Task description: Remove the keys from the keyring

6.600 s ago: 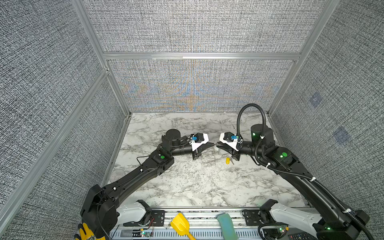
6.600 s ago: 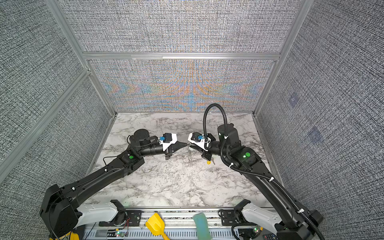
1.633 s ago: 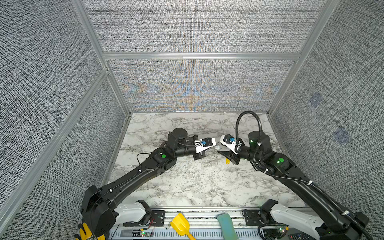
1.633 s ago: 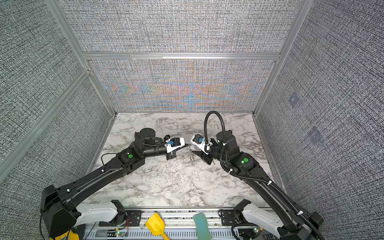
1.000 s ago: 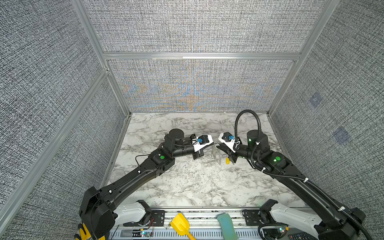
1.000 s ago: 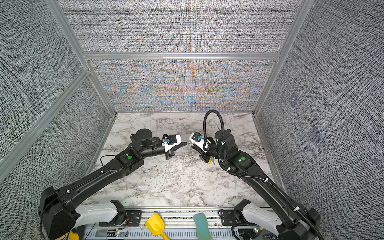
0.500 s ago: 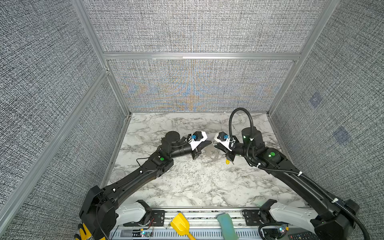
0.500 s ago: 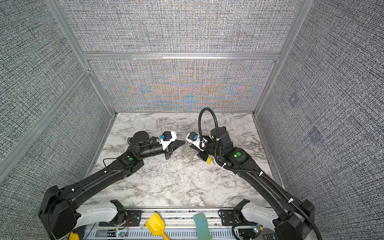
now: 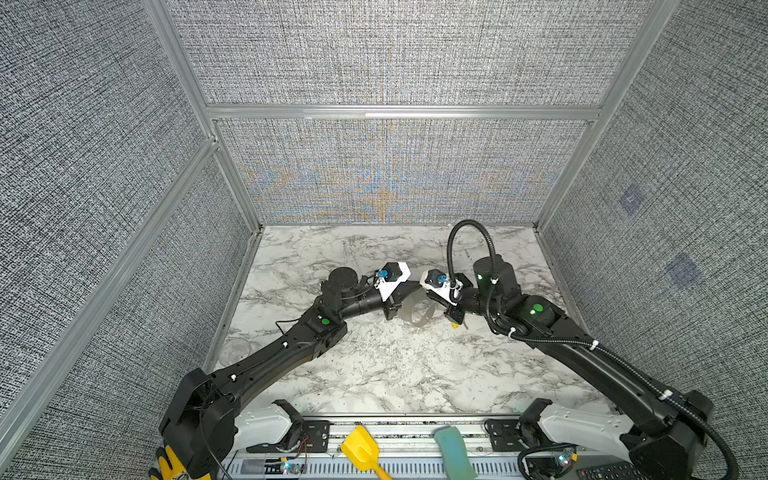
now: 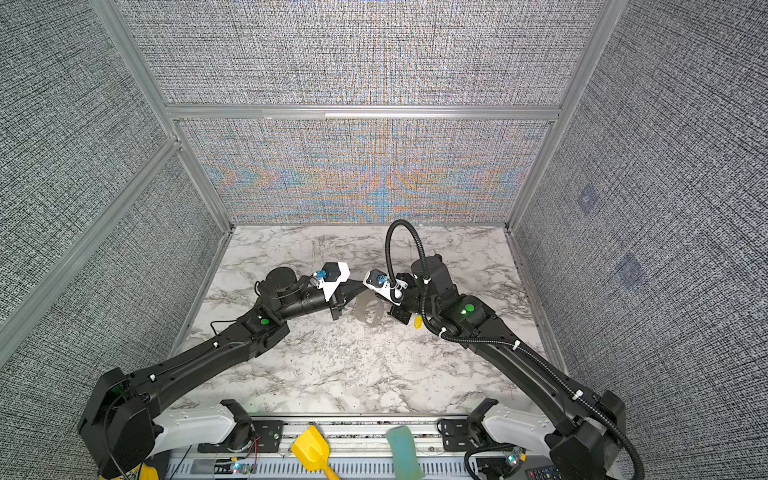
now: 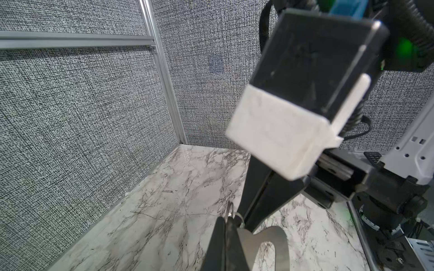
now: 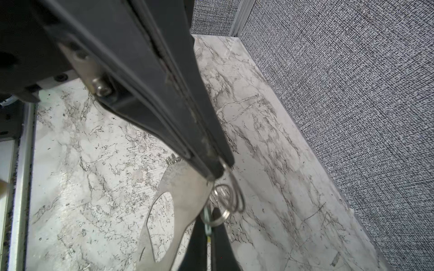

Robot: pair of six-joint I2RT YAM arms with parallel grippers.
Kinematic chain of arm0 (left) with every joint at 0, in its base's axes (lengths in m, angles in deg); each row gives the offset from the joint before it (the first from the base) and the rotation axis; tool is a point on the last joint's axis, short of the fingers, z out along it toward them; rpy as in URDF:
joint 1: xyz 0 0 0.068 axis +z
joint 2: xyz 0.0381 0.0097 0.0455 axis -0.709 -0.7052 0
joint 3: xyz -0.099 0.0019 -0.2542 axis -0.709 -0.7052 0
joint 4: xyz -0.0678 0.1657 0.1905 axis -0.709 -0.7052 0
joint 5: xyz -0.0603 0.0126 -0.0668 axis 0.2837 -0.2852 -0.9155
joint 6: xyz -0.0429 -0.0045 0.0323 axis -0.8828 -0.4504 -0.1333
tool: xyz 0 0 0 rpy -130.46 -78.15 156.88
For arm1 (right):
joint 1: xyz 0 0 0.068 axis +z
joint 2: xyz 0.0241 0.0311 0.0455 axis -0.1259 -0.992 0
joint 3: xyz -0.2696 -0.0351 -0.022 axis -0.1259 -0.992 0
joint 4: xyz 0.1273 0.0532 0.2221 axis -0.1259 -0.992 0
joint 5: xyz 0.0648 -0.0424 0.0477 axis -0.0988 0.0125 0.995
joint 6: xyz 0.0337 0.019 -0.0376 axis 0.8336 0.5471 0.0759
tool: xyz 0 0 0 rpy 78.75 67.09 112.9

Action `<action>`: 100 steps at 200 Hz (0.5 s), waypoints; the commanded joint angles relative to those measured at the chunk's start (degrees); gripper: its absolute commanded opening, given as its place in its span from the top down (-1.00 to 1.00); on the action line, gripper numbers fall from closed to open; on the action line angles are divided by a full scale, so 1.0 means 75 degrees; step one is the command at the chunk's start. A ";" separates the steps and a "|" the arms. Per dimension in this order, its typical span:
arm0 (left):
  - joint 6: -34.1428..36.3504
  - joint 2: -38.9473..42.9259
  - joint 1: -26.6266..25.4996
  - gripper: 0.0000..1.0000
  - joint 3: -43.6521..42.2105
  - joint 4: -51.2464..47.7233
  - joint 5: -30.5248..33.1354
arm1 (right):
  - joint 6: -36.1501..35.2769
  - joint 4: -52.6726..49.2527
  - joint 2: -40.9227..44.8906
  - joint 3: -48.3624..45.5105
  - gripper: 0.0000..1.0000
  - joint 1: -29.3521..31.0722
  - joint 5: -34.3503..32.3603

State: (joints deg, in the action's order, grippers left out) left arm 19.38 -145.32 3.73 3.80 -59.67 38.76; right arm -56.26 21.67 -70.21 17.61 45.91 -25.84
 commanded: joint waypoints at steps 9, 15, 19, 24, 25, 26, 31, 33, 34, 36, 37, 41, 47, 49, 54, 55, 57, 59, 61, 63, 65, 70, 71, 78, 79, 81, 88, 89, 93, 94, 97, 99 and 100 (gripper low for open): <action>-0.0104 0.0088 0.0026 1.00 -0.0012 0.0677 0.0153 | -0.0151 -0.0145 0.0089 -0.0030 1.00 0.0023 -0.0149; -0.0107 0.0094 0.0039 1.00 -0.0014 0.0671 0.0142 | -0.0160 -0.0145 0.0119 -0.0049 1.00 0.0030 -0.0184; -0.0113 0.0100 0.0040 1.00 -0.0007 0.0671 0.0130 | -0.0155 -0.0145 0.0134 -0.0060 1.00 0.0032 -0.0200; -0.0120 0.0107 0.0040 1.00 -0.0013 0.0672 0.0121 | -0.0135 -0.0133 0.0165 -0.0071 1.00 0.0023 -0.0229; -0.0116 0.0114 0.0040 1.00 -0.0014 0.0672 0.0113 | -0.0139 -0.0139 0.0167 -0.0066 1.00 0.0023 -0.0233; -0.0114 0.0112 0.0040 1.00 -0.0015 0.0671 0.0109 | -0.0141 -0.0136 0.0174 -0.0075 1.00 0.0029 -0.0235; -0.0114 0.0111 0.0040 1.00 -0.0013 0.0677 0.0077 | -0.0143 -0.0122 0.0206 -0.0093 1.00 0.0025 -0.0257; -0.0112 0.0116 0.0045 1.00 -0.0006 0.0681 0.0060 | -0.0143 -0.0122 0.0217 -0.0104 0.98 0.0023 -0.0275; -0.0118 0.0113 0.0048 1.00 -0.0011 0.0676 0.0053 | -0.0143 -0.0116 0.0222 -0.0100 0.97 0.0023 -0.0285; -0.0122 0.0116 0.0045 1.00 -0.0005 0.0681 0.0042 | -0.0143 -0.0111 0.0235 -0.0109 0.96 0.0029 -0.0299; -0.0117 0.0113 0.0048 1.00 -0.0005 0.0676 0.0038 | -0.0149 -0.0110 0.0237 -0.0108 0.96 0.0026 -0.0303; -0.0129 0.0110 0.0051 1.00 0.0001 0.0672 0.0009 | -0.0156 -0.0121 0.0250 -0.0126 0.94 0.0023 -0.0318; -0.0127 0.0100 0.0051 1.00 -0.0003 0.0671 -0.0064 | -0.0186 -0.0144 0.0262 -0.0131 0.92 0.0023 -0.0330; -0.0121 0.0099 0.0045 1.00 0.0011 0.0671 -0.0093 | -0.0180 -0.0145 0.0271 -0.0131 0.90 0.0026 -0.0331; -0.0124 0.0104 0.0051 1.00 0.0015 0.0670 -0.0152 | -0.0189 -0.0154 0.0283 -0.0131 0.87 0.0025 -0.0331; -0.0129 0.0101 0.0051 1.00 0.0011 0.0670 -0.0158 | -0.0195 -0.0161 0.0290 -0.0131 0.86 0.0024 -0.0331; -0.0134 0.0102 0.0045 1.00 0.0012 0.0685 -0.0186 | -0.0200 -0.0169 0.0296 -0.0126 0.84 0.0023 -0.0331; -0.0135 0.0105 0.0047 1.00 0.0009 0.0683 -0.0202 | -0.0210 -0.0177 0.0298 -0.0130 0.81 0.0023 -0.0331; -0.0135 0.0102 0.0050 1.00 0.0008 0.0689 -0.0224 | -0.0212 -0.0176 0.0304 -0.0131 0.78 0.0026 -0.0331; -0.0135 0.0102 0.0051 1.00 0.0008 0.0693 -0.0247 | -0.0222 -0.0179 0.0308 -0.0131 0.75 0.0024 -0.0331; -0.0135 0.0093 0.0045 1.00 0.0008 0.0688 -0.0270 | -0.0224 -0.0180 0.0315 -0.0123 0.71 0.0026 -0.0325; -0.0135 0.0086 0.0051 1.00 0.0025 0.0674 -0.0329 | -0.0226 -0.0180 0.0329 -0.0119 0.61 0.0023 -0.0309; -0.0135 0.0092 0.0051 1.00 0.0028 0.0672 -0.0340 | -0.0231 -0.0180 0.0331 -0.0119 0.60 0.0023 -0.0303; -0.0122 0.0068 0.0054 1.00 0.0053 0.0639 -0.0422 | -0.0247 -0.0179 0.0384 -0.0120 0.52 0.0023 -0.0267; -0.0123 0.0060 0.0053 1.00 0.0060 0.0632 -0.0428 | -0.0259 -0.0179 0.0394 -0.0120 0.52 0.0023 -0.0264; -0.0117 0.0053 0.0052 1.00 0.0074 0.0626 -0.0462 | -0.0277 -0.0189 0.0410 -0.0120 0.51 0.0029 -0.0250; -0.0101 0.0035 0.0069 1.00 0.0089 0.0592 -0.0572 | -0.0374 -0.0242 0.0477 -0.0099 0.48 0.0025 -0.0181; -0.0094 0.0037 0.0066 1.00 0.0089 0.0585 -0.0585 | -0.0381 -0.0258 0.0487 -0.0092 0.48 0.0024 -0.0174; -0.0080 0.0023 0.0063 1.00 0.0105 0.0561 -0.0629 | -0.0432 -0.0278 0.0532 -0.0066 0.46 0.0032 -0.0166; -0.0072 0.0025 0.0063 1.00 0.0109 0.0552 -0.0637 | -0.0445 -0.0288 0.0538 -0.0064 0.45 0.0027 -0.0166; -0.0060 0.0010 0.0063 1.00 0.0132 0.0518 -0.0660 | -0.0481 -0.0311 0.0571 -0.0053 0.44 0.0034 -0.0167; -0.0049 0.0000 0.0063 1.00 0.0153 0.0486 -0.0672 | -0.0497 -0.0336 0.0589 -0.0038 0.44 0.0017 -0.0173; -0.0045 0.0002 0.0063 1.00 0.0151 0.0479 -0.0682 | -0.0507 -0.0352 0.0596 -0.0026 0.43 0.0020 -0.0170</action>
State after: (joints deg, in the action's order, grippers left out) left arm 18.84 -144.95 4.05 3.95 -57.92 36.79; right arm -57.86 20.67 -67.07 16.78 45.97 -27.90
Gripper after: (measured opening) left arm 0.050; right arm 0.265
